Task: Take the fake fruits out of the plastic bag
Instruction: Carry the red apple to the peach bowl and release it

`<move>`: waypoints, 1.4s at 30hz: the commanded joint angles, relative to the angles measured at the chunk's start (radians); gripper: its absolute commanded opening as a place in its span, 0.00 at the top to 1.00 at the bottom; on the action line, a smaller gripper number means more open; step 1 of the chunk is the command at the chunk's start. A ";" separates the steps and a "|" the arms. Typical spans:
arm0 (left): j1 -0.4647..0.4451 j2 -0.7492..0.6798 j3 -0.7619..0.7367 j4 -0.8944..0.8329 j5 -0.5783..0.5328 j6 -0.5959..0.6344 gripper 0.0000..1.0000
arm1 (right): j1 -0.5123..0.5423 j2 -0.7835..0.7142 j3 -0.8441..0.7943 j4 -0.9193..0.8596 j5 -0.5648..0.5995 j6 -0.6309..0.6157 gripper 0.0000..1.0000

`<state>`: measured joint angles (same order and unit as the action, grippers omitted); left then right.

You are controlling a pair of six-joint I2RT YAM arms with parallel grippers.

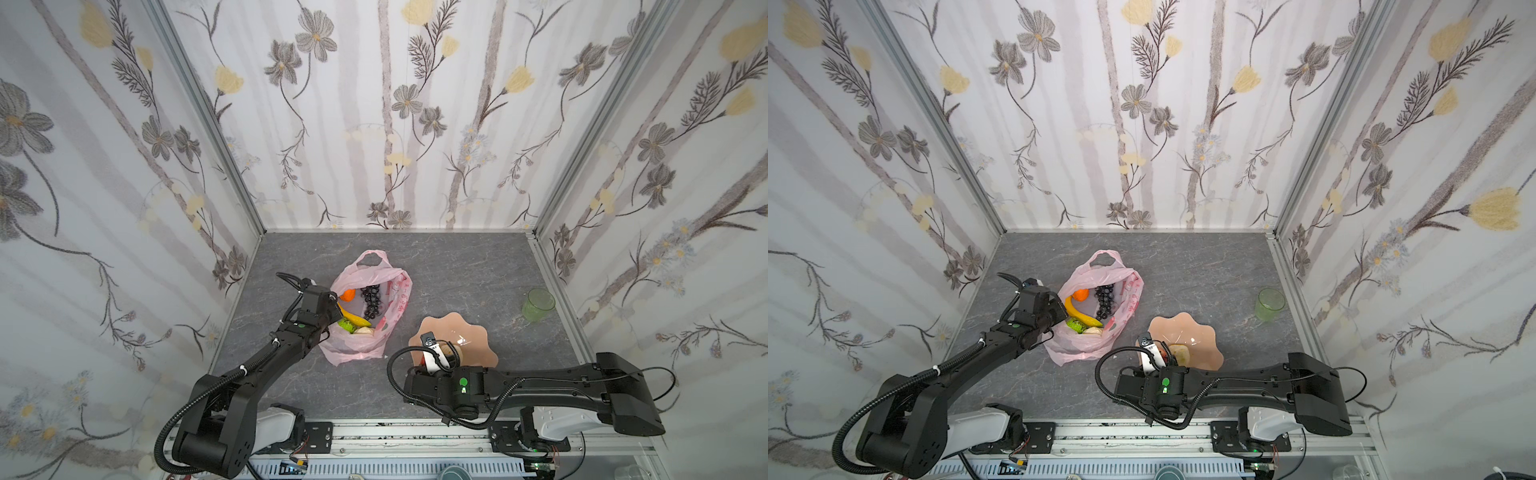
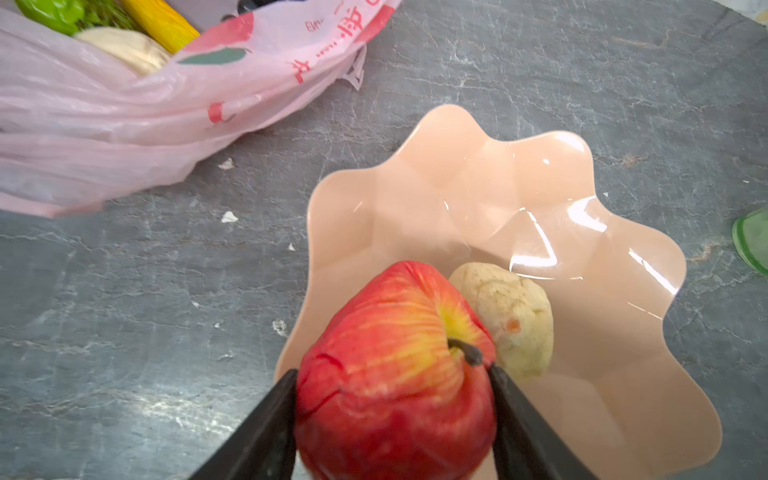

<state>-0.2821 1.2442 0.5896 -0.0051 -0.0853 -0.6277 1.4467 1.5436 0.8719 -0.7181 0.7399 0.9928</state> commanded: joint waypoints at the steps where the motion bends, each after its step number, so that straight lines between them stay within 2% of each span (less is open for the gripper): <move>1: 0.001 -0.005 0.006 0.014 -0.010 0.003 1.00 | 0.003 0.021 -0.017 -0.019 0.035 0.055 0.35; 23: 0.000 -0.014 0.003 0.012 -0.012 0.006 1.00 | 0.004 0.173 -0.048 -0.016 0.072 0.133 0.33; 32: 0.001 -0.015 0.001 0.013 -0.015 0.005 1.00 | 0.010 0.165 -0.052 -0.015 0.072 0.145 0.22; 42: 0.001 -0.016 0.001 0.013 -0.014 0.004 1.00 | 0.009 0.127 -0.042 -0.023 0.078 0.144 0.20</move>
<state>-0.2821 1.2331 0.5896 -0.0051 -0.0856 -0.6170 1.4555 1.6833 0.8211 -0.7437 0.7876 1.1172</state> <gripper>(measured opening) 0.052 0.800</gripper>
